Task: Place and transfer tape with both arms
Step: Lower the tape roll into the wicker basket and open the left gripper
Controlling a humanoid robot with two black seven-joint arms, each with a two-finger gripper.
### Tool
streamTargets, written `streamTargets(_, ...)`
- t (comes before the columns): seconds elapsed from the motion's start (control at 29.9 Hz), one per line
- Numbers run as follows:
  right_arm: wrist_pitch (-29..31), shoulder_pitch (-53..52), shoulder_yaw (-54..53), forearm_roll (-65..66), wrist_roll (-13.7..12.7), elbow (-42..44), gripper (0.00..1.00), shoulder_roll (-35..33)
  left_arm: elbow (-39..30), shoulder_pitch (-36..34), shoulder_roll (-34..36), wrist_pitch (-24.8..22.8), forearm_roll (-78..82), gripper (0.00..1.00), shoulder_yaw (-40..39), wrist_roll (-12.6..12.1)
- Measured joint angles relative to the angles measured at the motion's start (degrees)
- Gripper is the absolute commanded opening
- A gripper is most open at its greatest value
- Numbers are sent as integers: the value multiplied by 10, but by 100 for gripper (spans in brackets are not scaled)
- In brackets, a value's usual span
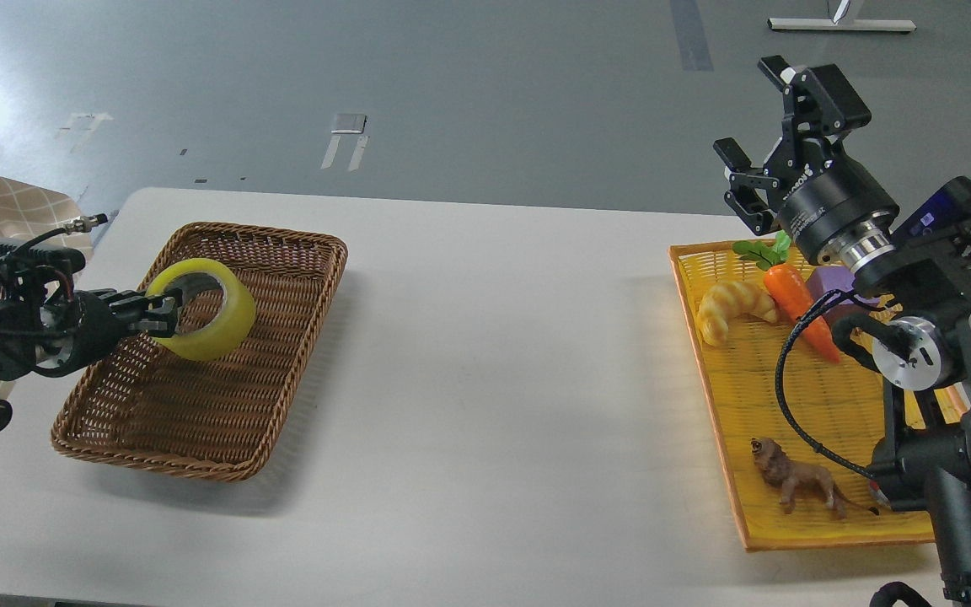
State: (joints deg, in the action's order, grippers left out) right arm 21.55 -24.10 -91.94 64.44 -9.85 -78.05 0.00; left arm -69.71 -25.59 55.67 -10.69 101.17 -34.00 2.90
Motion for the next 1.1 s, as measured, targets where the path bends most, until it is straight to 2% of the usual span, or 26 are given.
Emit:
streamTargets(0.17, -1, 4, 0, 0, 0, 0, 100, 0, 4, 2, -6, 5, 0, 13, 1, 0)
streamTargets(0.23, -1, 4, -1, 0, 0, 1, 100, 0, 4, 2, -6, 5, 0, 20, 1, 4)
streamTargets(0.37, -1, 6, -1, 0, 0, 1, 100, 0, 4, 2, -7, 5, -1, 29, 1, 40)
streamTargets(0.47, -2, 6, -1, 0, 0, 1, 100, 0, 7, 2, -7, 5, -1, 35, 1, 54)
streamTargets(0.57, -2, 6, -1, 0, 0, 1, 100, 0, 15, 2, -7, 6, -1, 41, 1, 57)
streamTargets(0.8, -3, 8, 0, 0, 0, 1, 100, 0, 28, 2, -7, 7, -1, 44, 1, 64)
streamTargets(1.04, -3, 10, 0, 0, 1, 2, 100, 0, 39, 1, -7, 13, -2, 60, -3, 66)
streamTargets(1.1, -3, 11, 0, 0, 1, 2, 100, 0, 39, -1, -7, 18, -3, 68, -6, 66)
